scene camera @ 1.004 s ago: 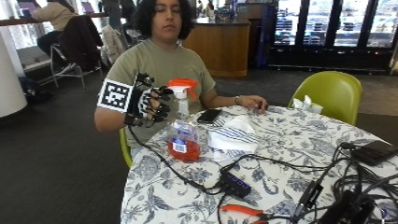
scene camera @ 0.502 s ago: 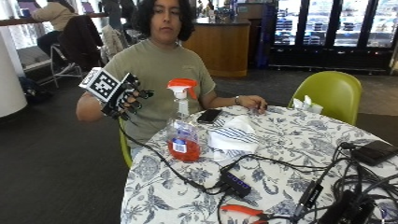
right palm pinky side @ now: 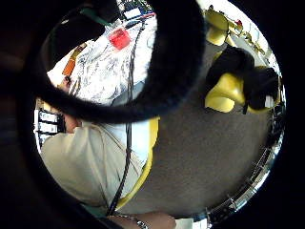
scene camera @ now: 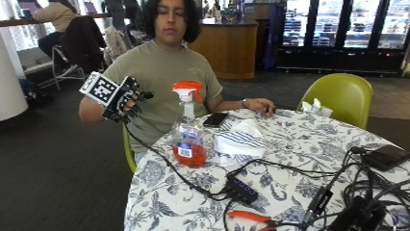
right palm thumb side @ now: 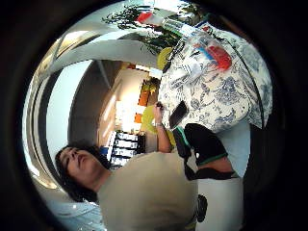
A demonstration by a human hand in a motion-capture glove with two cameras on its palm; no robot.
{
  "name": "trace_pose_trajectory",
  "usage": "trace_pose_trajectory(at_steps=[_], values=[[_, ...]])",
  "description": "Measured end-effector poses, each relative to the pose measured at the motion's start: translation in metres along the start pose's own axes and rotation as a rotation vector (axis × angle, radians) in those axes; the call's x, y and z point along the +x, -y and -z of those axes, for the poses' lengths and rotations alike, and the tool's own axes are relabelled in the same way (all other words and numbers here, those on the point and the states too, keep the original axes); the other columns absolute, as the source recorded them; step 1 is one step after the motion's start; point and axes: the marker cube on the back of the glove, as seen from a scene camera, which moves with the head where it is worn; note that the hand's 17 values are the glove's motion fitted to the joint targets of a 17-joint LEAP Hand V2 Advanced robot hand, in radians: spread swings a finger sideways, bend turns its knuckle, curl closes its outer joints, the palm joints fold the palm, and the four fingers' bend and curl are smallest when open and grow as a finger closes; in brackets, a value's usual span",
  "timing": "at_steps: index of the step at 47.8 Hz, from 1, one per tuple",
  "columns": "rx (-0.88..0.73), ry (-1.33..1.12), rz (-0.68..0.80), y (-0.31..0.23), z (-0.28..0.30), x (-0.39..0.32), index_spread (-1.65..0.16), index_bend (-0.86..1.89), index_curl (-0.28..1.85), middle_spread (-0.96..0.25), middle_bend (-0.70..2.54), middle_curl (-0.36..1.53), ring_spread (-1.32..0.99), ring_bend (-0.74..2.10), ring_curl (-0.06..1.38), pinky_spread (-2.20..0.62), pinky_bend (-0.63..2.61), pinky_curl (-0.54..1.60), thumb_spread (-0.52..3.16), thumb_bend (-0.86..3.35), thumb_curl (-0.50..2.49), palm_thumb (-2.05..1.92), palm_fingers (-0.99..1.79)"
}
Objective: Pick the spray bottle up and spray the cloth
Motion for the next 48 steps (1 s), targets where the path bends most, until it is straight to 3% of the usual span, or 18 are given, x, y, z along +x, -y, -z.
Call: trace_pose_trajectory(at_steps=[8,13,19,38,48], values=[[0.028,0.079,-0.011,0.018,-0.012,-0.005,-0.39,0.15,0.31,0.05,0.17,0.33,0.01,0.34,0.33,0.25,0.51,0.37,1.06,-0.02,0.4,0.66,0.29],[0.251,0.127,-0.037,0.062,-0.017,-0.009,-0.38,0.15,0.3,0.05,0.18,0.32,0.02,0.34,0.33,0.25,0.5,0.37,1.05,-0.02,0.39,0.67,0.3],[0.014,0.161,0.049,0.072,-0.023,-0.014,-0.37,0.14,0.29,0.06,0.18,0.32,0.02,0.36,0.33,0.25,0.48,0.36,1.06,-0.02,0.39,0.69,0.32],[0.102,0.292,0.042,0.195,-0.029,-0.022,-0.32,0.12,0.25,0.06,0.21,0.35,0.01,0.41,0.34,0.22,0.4,0.34,1.03,-0.01,0.39,0.76,0.36],[0.206,0.397,0.03,0.251,-0.024,-0.023,-0.27,0.14,0.26,0.03,0.27,0.37,-0.04,0.41,0.33,0.13,0.33,0.32,0.96,0.01,0.41,0.9,0.55]])
